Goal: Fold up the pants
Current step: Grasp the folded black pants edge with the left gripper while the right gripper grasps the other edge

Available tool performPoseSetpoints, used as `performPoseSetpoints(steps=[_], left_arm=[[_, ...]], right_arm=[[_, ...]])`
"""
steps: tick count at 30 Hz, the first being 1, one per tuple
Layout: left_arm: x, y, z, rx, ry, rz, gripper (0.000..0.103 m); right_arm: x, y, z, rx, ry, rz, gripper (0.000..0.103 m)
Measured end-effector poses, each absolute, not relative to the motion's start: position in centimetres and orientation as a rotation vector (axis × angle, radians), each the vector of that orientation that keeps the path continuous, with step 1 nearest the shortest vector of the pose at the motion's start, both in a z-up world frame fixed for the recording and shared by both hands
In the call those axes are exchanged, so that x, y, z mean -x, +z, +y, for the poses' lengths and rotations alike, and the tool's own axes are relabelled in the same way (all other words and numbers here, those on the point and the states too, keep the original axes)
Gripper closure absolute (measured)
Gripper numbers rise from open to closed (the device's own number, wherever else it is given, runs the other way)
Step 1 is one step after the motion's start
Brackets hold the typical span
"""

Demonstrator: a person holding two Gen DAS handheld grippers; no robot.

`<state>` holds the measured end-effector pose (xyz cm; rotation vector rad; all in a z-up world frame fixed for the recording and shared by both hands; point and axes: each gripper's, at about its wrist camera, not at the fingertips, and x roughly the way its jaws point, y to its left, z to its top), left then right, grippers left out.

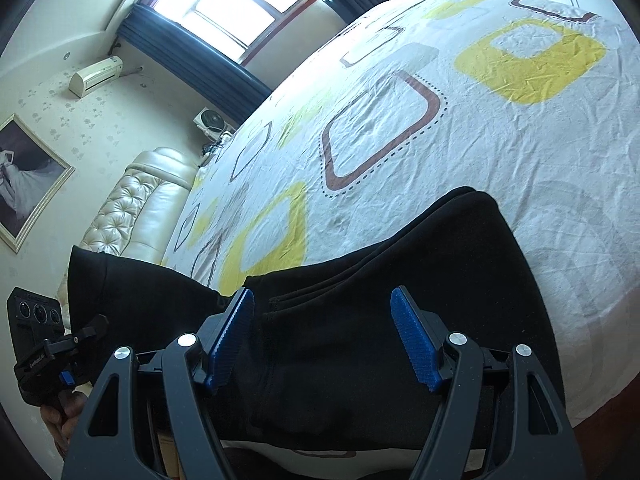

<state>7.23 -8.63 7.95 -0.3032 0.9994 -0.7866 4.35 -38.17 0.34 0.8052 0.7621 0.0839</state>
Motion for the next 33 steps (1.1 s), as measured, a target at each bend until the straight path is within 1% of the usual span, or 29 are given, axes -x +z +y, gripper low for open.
performPoseSetpoints(steps=[6, 12, 15, 16, 17, 18, 20, 23, 25, 26, 29, 33], left_arm=[[-7.4, 2.8, -16.7, 0.256, -0.777, 1.097, 0.09], [-7.0, -2.4, -20.9, 0.2, -0.726, 1.179, 0.088], [-5.9, -2.8, -21.5, 0.172, -0.735, 1.152, 0.081], [-5.4, -2.5, -21.4, 0.182, -0.741, 1.129, 0.07], [-4.9, -2.0, -21.2, 0.196, -0.755, 1.106, 0.063], [-4.4, -1.4, -20.9, 0.202, -0.771, 1.087, 0.053], [-3.6, -0.1, -20.1, 0.204, -0.802, 1.058, 0.051], [-2.4, 1.8, -17.3, 0.245, -0.82, 1.009, 0.039], [-2.0, 2.2, -14.5, 0.308, -0.807, 0.992, 0.034], [-2.1, 2.2, -12.9, 0.34, -0.785, 0.994, 0.032], [-2.6, 1.0, -7.8, 0.414, -0.693, 1.011, 0.032], [-3.6, -1.7, -2.7, 0.439, -0.544, 1.056, 0.032]], right_arm=[[-3.9, -0.4, -40.4, -0.869, 0.034, 0.743, 0.033], [-4.0, -1.8, -41.5, -0.944, 0.044, 0.763, 0.033], [-4.2, -2.4, -41.8, -0.971, 0.054, 0.774, 0.033], [-4.2, -2.4, -41.8, -0.975, 0.058, 0.776, 0.033], [-4.3, -2.4, -41.8, -0.981, 0.064, 0.776, 0.033], [-4.3, -2.5, -41.7, -0.986, 0.073, 0.778, 0.033], [-4.6, -2.6, -41.5, -0.982, 0.087, 0.8, 0.033], [-4.8, -2.9, -41.1, -0.953, 0.086, 0.837, 0.033], [-4.9, -3.0, -40.9, -0.931, 0.073, 0.864, 0.033], [-5.0, -3.1, -40.9, -0.919, 0.069, 0.878, 0.033], [-5.2, -3.4, -40.2, -0.882, 0.068, 0.93, 0.032], [-5.9, -3.6, -38.2, -0.828, 0.143, 1.016, 0.032]])
